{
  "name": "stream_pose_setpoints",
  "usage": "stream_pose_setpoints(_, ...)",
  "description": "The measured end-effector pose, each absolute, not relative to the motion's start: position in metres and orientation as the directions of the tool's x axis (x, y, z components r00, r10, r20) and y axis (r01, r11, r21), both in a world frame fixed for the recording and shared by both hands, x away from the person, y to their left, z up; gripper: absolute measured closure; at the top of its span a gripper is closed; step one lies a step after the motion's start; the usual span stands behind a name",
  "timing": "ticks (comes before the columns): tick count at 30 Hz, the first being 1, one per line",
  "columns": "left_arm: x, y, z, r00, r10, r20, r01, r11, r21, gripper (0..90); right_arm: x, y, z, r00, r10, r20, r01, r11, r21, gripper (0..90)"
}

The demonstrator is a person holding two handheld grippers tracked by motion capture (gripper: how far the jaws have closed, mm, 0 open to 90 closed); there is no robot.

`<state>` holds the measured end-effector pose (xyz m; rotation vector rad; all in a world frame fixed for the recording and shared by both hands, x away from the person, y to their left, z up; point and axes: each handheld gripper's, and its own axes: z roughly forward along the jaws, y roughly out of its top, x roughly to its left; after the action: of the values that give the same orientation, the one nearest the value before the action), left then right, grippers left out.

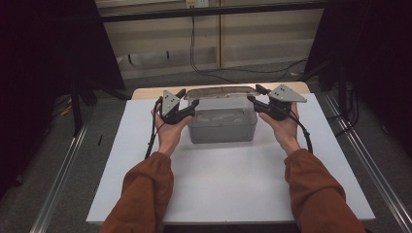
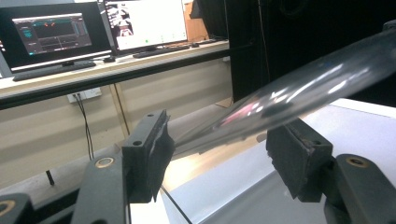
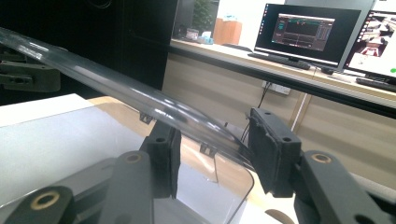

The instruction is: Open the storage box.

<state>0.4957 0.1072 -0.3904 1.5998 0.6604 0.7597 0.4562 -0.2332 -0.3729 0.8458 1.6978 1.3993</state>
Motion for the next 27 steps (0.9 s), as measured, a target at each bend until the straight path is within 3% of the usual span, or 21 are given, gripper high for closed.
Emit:
stream_pose_setpoints(14, 0.511, 0.106, -0.386, 0.634, 0.770, 0.070, 0.019, -0.107, 0.994, 47.9, 0.475, -0.236, -0.370, -0.480, 0.868, -0.129, 0.032, 0.164, 0.986, 55.0)
stream_pose_setpoints(27, 0.525, 0.108, -0.382, 0.615, 0.781, 0.111, 0.007, -0.146, 0.989, 51.5, 0.491, -0.236, -0.369, -0.488, 0.867, -0.097, 0.057, 0.143, 0.988, 58.3)
